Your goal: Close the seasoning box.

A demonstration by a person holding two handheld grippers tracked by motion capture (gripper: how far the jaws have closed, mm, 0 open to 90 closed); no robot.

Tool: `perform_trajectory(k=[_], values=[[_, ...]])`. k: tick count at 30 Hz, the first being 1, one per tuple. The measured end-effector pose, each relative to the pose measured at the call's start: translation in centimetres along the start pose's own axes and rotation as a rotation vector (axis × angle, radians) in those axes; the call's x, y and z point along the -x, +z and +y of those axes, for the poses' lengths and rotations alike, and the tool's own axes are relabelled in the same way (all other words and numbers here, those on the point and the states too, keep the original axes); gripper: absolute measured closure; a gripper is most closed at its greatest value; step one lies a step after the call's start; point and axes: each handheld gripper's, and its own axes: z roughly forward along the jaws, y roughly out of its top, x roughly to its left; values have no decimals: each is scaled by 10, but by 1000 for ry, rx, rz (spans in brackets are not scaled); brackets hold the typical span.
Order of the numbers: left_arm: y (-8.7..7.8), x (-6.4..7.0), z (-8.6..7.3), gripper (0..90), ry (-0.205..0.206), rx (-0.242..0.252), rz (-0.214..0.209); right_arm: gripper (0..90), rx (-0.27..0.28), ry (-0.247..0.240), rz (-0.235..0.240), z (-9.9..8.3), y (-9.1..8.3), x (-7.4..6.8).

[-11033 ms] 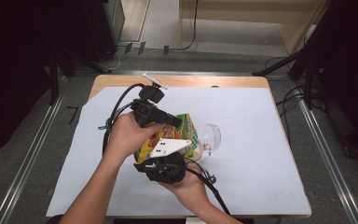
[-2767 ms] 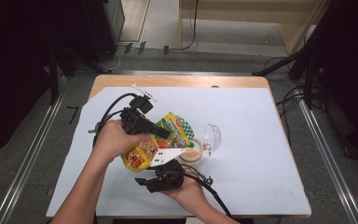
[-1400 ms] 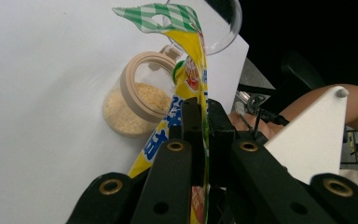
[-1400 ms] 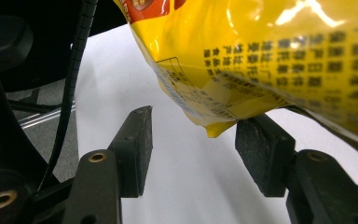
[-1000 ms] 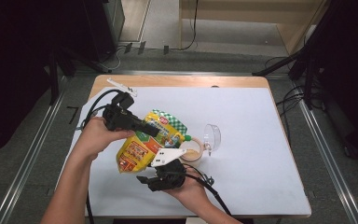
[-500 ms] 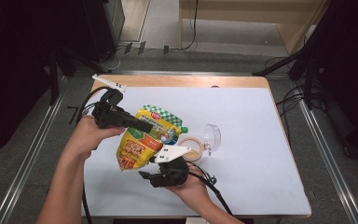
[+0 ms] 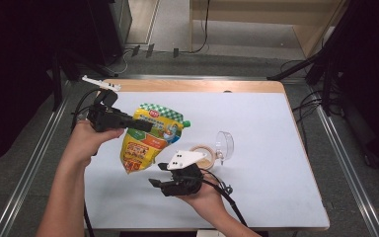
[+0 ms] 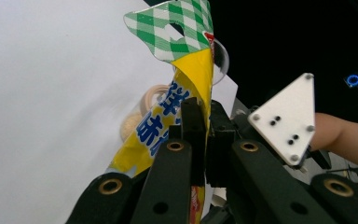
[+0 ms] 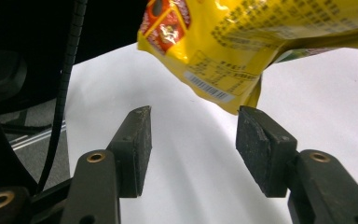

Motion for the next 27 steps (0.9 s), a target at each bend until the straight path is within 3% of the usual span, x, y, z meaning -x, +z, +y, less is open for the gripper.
perform_trajectory(k=[10,17,27], values=[[3,-14,-2,891,-56,59,65,479,-13,8,31,4,-13,-3],[9,-17,-2,892,-51,80,123,474,-15,20,27,2,-26,-2],[15,-29,-4,890,-70,144,144,475,-37,27,17,-7,-41,2]])
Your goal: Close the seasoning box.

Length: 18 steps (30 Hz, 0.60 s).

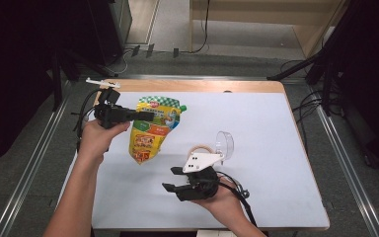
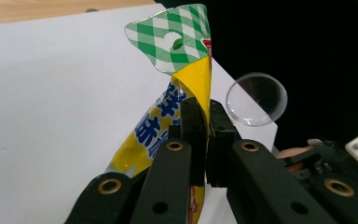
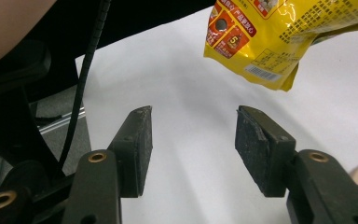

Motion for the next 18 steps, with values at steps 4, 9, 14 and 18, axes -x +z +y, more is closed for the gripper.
perform_trajectory(k=[4,9,14,18], values=[[8,-6,-4,891,9,13,13,473,-3,-3,-7,-3,-5,2],[21,-10,-8,889,12,8,47,473,-7,14,-19,-8,-11,5],[29,-12,-12,885,27,28,73,472,2,13,-37,-9,-16,8],[30,-15,-14,883,26,39,67,473,1,15,-45,-9,-16,12]])
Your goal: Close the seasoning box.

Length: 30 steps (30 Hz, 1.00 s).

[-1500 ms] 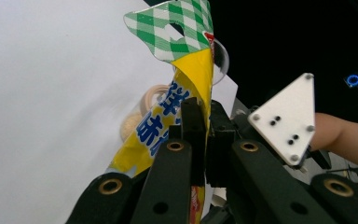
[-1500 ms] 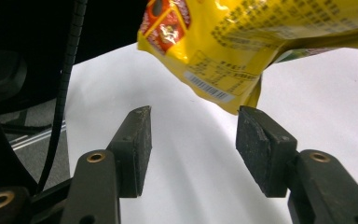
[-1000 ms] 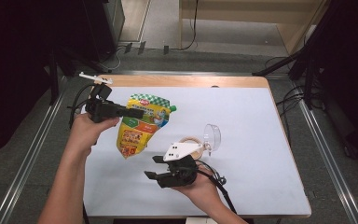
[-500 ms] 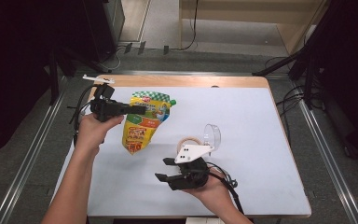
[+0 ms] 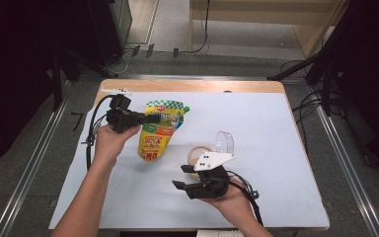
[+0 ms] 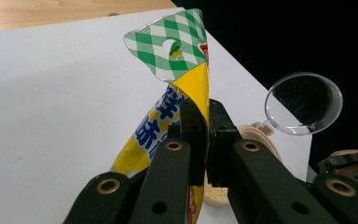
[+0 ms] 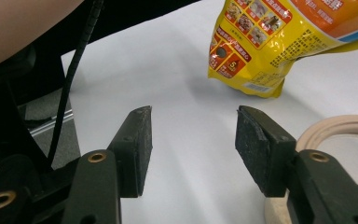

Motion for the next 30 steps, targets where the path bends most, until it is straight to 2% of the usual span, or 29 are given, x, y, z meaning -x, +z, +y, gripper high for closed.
perform_trajectory(k=[2,9,13,19,23,30], values=[[-1,-1,0,873,-8,-3,-11,473,-2,3,-3,-1,0,1],[-6,-2,0,859,-8,-20,-2,473,-6,3,-4,-1,1,2],[-11,-2,0,852,4,-33,15,473,-10,-2,-4,-1,1,2],[-18,-2,-1,792,35,-39,12,474,-10,-3,-11,-1,0,3],[-22,-3,-1,764,39,-43,37,474,-12,-10,-13,-1,1,3],[-26,-2,-2,717,50,-46,23,474,-17,-20,-13,-1,1,2]])
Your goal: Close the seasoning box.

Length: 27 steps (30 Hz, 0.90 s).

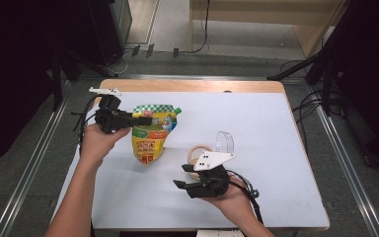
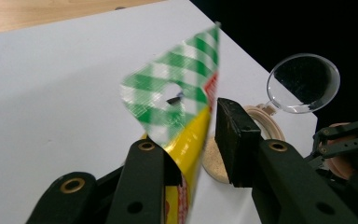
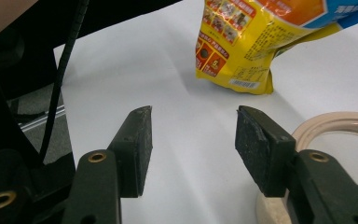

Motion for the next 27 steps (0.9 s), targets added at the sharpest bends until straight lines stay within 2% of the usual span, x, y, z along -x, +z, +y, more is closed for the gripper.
perform_trajectory(k=[6,10,16,20,22,27], values=[[-1,1,-1,655,14,-6,9,474,4,1,-3,1,-1,1],[-2,3,-1,582,50,-6,30,474,1,3,-4,1,-1,2],[-6,4,-2,512,76,-16,50,474,-3,3,-4,2,-1,2],[-10,1,-3,464,64,-16,48,474,-2,-3,-4,2,0,3],[-12,-1,-4,438,64,-21,68,474,-4,-5,-3,2,0,3],[-16,-2,-5,413,63,-18,73,474,-5,-5,-6,3,-1,3]])
